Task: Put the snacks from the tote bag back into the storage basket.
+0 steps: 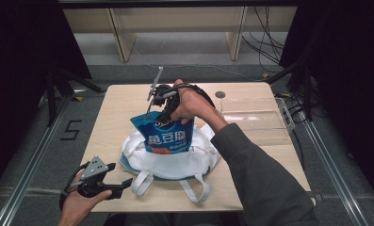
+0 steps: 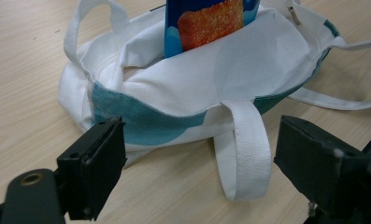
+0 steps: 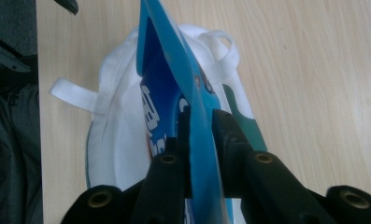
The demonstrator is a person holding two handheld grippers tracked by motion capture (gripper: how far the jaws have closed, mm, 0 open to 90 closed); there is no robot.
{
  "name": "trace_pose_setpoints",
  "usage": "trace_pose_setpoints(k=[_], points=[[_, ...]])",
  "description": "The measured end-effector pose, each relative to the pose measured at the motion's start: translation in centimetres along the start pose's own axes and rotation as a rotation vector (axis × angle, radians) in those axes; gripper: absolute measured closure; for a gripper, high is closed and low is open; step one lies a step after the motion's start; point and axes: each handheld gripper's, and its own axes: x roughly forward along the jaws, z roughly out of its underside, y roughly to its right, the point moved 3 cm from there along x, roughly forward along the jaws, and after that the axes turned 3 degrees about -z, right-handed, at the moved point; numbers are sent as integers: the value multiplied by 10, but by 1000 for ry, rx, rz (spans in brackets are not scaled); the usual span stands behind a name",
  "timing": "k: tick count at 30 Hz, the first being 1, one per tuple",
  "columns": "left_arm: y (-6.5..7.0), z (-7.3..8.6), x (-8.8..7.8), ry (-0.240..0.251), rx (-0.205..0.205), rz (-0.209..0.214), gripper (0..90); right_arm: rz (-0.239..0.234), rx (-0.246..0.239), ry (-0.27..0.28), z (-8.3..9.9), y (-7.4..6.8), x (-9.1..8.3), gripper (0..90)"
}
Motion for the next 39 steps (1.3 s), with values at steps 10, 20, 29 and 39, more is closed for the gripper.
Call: trace_pose_setpoints(k=[10,20,29,39], points=[[0,0,0,2,-3,-1,157,-8,-74,-32,-3,-1,0,900],[-2,0,0,-10,13,-1,158,25,-114,-34,-10,-3,-16,900],[-1,1,0,-1,-18,-6,158,51,-104,9,-26,-12,-67,900],[-2,1,0,-7,-5,-21,157,96,-95,-1,-7,-2,-105,900]])
